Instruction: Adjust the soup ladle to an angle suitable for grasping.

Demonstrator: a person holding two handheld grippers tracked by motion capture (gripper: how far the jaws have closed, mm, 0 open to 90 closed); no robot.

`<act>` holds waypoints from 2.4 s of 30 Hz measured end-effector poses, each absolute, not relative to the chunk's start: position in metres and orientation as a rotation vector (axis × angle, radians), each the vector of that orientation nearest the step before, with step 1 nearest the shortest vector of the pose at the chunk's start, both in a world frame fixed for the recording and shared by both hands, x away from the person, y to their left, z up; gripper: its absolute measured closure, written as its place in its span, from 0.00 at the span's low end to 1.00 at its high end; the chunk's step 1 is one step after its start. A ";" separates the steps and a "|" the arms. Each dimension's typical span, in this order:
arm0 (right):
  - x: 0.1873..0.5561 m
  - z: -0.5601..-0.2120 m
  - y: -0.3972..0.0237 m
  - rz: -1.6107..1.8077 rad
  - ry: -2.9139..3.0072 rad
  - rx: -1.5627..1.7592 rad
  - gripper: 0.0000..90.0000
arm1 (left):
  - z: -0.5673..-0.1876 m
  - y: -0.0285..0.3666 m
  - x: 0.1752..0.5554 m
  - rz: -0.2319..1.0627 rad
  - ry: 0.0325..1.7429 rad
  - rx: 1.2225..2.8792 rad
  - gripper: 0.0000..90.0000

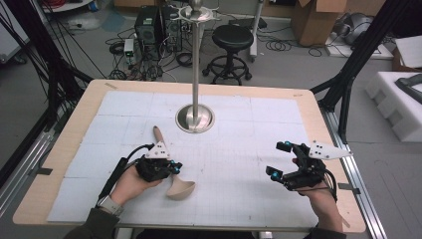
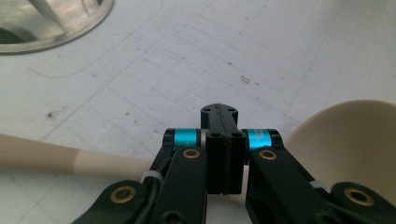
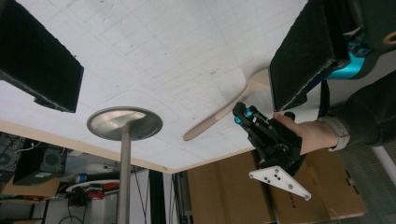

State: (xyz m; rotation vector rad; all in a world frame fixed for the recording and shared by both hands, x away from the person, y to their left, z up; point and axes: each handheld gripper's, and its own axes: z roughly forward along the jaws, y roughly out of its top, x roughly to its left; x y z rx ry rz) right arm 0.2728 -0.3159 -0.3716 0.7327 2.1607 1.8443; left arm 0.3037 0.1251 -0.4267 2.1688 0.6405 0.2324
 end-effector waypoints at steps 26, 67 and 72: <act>0.273 -0.374 -0.313 1.846 2.175 0.738 0.02 | -0.437 0.118 0.299 0.220 0.635 2.277 1.00; 0.275 -0.377 -0.308 1.826 2.200 0.728 0.02 | -0.441 0.191 0.254 0.150 0.645 2.209 1.00; 0.275 -0.377 -0.307 1.827 2.203 0.728 0.02 | -0.443 0.192 0.253 0.152 0.631 2.212 1.00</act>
